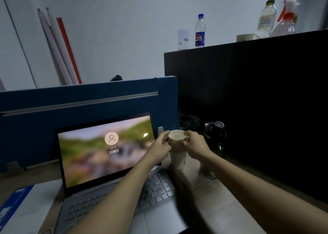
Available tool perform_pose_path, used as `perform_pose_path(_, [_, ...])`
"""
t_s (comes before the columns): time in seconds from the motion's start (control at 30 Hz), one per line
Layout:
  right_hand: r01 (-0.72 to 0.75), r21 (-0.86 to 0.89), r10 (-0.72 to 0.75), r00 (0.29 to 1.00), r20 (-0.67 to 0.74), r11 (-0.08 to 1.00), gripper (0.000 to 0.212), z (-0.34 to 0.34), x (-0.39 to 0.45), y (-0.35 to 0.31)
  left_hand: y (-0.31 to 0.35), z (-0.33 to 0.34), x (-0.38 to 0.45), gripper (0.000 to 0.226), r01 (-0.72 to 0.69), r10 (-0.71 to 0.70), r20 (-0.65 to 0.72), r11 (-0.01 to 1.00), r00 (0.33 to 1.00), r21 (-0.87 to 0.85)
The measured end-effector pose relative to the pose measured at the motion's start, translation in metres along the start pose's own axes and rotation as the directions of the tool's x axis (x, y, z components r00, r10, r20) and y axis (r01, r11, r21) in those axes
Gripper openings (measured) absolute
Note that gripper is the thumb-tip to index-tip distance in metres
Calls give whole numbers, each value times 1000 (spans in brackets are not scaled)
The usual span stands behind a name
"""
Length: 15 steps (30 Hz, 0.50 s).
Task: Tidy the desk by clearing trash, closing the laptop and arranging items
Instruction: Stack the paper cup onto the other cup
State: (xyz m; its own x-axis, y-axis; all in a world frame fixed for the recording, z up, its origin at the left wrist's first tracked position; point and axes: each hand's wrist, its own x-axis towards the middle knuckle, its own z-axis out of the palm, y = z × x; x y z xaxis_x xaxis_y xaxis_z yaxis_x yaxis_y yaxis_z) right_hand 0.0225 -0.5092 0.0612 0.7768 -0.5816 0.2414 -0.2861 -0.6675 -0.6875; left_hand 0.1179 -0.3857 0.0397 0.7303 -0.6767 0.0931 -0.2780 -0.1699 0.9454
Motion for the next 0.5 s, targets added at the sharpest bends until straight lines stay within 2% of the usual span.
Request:
perform_pose_path(0.13, [14,5,-14,1000,-19,1000,38,-3,-13,2,2,1,-16,66,-14,15,22,999,1000,-33])
perform_pose_path(0.3, [23,16,-23,1000,5,1000,52,-9,-33,0,11,-2,-43,67,-36,33,57,999,998,40])
perform_pose_path(0.5, [153,-25,-154,987,-48,988,59,-21,-49,-27,17,-54,-63,61,-82,97,-72,979,993,186])
